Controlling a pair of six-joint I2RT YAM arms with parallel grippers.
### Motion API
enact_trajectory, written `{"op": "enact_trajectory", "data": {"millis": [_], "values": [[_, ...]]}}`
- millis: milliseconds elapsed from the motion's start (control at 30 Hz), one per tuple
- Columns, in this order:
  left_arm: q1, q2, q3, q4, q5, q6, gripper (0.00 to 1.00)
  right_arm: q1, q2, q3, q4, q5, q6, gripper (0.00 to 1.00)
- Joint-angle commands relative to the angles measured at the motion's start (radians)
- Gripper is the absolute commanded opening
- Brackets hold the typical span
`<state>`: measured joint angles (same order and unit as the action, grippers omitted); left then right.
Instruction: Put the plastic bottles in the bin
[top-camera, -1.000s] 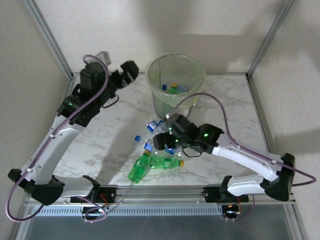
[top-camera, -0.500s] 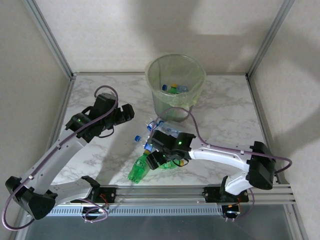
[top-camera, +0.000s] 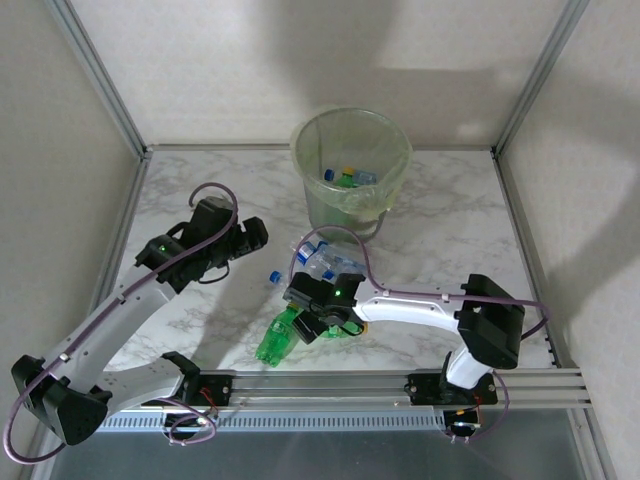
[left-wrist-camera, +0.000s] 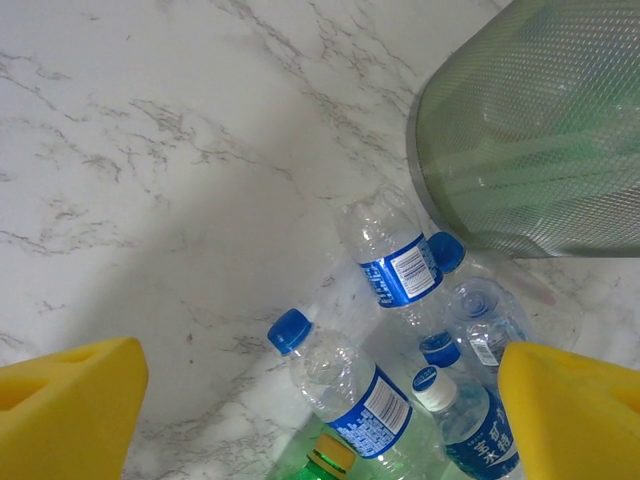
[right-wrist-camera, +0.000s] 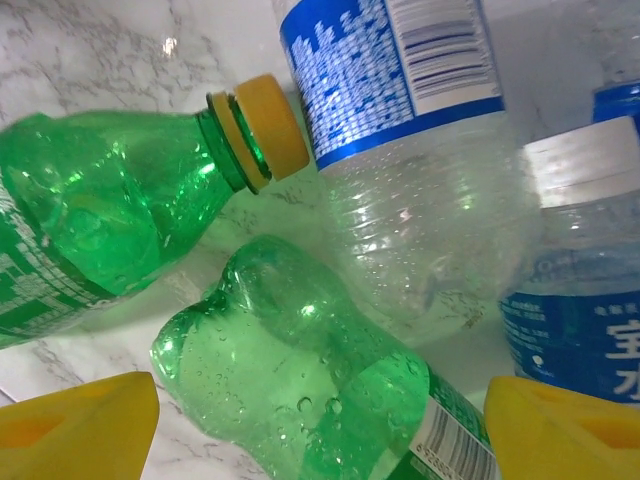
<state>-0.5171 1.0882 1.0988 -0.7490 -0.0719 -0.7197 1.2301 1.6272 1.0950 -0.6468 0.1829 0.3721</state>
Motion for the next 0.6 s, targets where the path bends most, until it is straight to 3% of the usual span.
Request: {"op": "enact_trajectory", "data": {"millis": [0, 400, 567], "values": [[0.003, -0.020, -0.014, 0.029, -0.007, -0.025, 0.90, 0.023, 0.008, -0.027, 0.001, -0.008, -0.024, 0.85], [0.003, 0.036, -0.005, 0.065, 0.025, -0.025, 0.88, 0.060, -0.004, -0.146, 0.036, -0.039, 0.022, 0.83], [0.003, 0.055, 0.003, 0.066, 0.034, -0.023, 0.87, 0.069, 0.004, -0.143, 0.042, -0.034, 0.038, 0.86]]}}
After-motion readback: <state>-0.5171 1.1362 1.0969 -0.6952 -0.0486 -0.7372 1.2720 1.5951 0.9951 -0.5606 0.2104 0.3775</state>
